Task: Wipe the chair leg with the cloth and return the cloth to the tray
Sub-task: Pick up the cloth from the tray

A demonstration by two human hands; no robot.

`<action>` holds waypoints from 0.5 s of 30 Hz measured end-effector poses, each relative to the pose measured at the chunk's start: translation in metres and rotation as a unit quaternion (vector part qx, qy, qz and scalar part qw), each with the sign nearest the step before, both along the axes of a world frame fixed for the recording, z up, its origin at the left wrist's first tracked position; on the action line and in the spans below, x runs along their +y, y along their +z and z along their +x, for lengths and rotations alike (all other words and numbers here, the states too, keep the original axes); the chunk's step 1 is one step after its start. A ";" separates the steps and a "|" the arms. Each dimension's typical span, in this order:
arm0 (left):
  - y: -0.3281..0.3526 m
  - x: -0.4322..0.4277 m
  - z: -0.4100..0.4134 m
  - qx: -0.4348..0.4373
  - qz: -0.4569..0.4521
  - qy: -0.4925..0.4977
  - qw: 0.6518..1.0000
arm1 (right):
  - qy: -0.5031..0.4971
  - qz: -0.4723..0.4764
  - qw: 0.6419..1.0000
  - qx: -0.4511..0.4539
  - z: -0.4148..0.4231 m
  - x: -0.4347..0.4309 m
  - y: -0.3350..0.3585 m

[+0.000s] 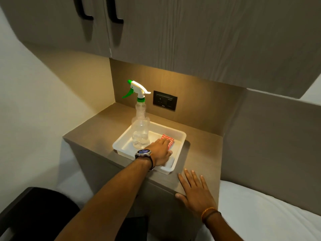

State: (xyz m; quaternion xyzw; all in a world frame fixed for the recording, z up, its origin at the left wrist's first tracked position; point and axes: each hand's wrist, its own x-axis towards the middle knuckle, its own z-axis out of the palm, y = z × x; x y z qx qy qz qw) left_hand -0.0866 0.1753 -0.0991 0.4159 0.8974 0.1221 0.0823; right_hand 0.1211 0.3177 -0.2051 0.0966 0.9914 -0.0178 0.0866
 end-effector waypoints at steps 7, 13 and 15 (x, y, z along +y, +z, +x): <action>-0.035 0.038 -0.032 -0.050 -0.108 0.006 0.993 | 0.004 0.022 1.000 0.015 -0.001 -0.006 0.015; -0.043 0.037 -0.027 0.026 -0.068 0.015 0.997 | 0.018 0.041 0.999 0.027 0.003 -0.007 0.009; -0.038 0.035 -0.028 0.022 -0.041 0.012 0.999 | 0.016 0.034 0.999 0.022 0.003 -0.006 0.010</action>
